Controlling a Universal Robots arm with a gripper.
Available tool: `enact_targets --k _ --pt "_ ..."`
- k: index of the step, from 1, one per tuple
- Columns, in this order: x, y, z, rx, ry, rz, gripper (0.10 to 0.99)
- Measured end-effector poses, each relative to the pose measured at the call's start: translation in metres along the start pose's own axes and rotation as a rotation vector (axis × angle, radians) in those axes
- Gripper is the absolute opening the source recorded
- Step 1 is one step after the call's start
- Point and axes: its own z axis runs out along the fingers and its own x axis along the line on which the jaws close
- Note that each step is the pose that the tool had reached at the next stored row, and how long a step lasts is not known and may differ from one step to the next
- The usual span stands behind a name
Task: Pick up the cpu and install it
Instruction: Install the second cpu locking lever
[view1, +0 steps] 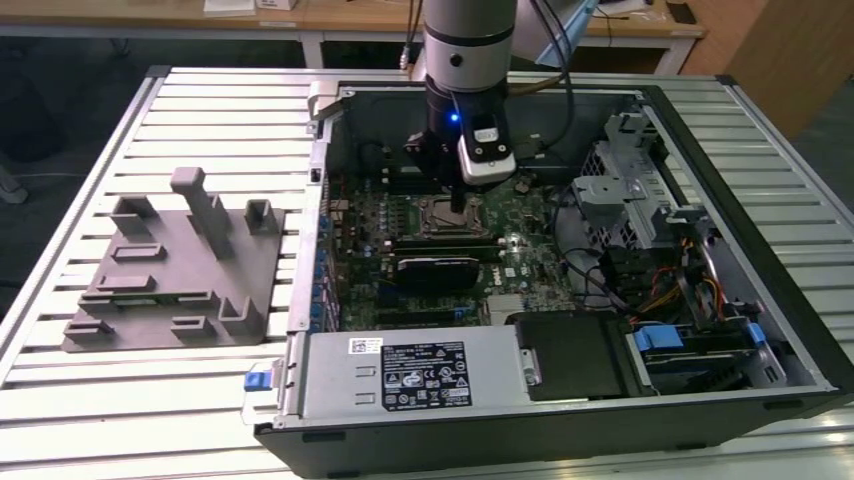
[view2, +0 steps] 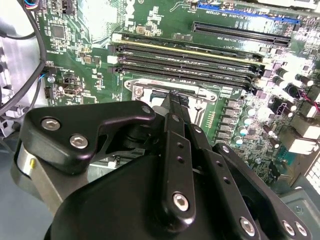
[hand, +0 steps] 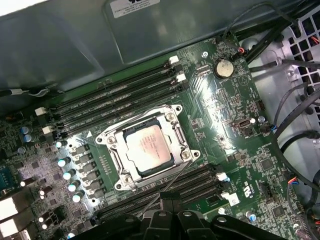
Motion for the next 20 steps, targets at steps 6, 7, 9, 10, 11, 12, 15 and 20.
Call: enact_targets --k 6,7,9,10,11,12,15,20 --pt "-0.0019 -0.0047 0.0012 0.000 0.0000 0.000 0.106" --pt "-0.0023 -0.0060 0.0016 0.000 0.0001 0.000 0.106" --pt "-0.0028 -0.0085 0.0023 -0.004 0.0017 -0.001 0.106" --pt "-0.0027 -0.0094 0.0027 -0.007 0.0029 -0.002 0.106" --pt "-0.0024 -0.0103 0.0033 -0.011 0.0045 -0.004 0.106" --pt "-0.0021 -0.0110 0.0040 -0.014 0.0059 -0.006 0.106" --pt "-0.0008 -0.0129 0.0063 -0.026 0.0107 -0.014 0.106" --pt "0.0030 -0.0148 0.0112 -0.050 0.0208 -0.042 0.106"
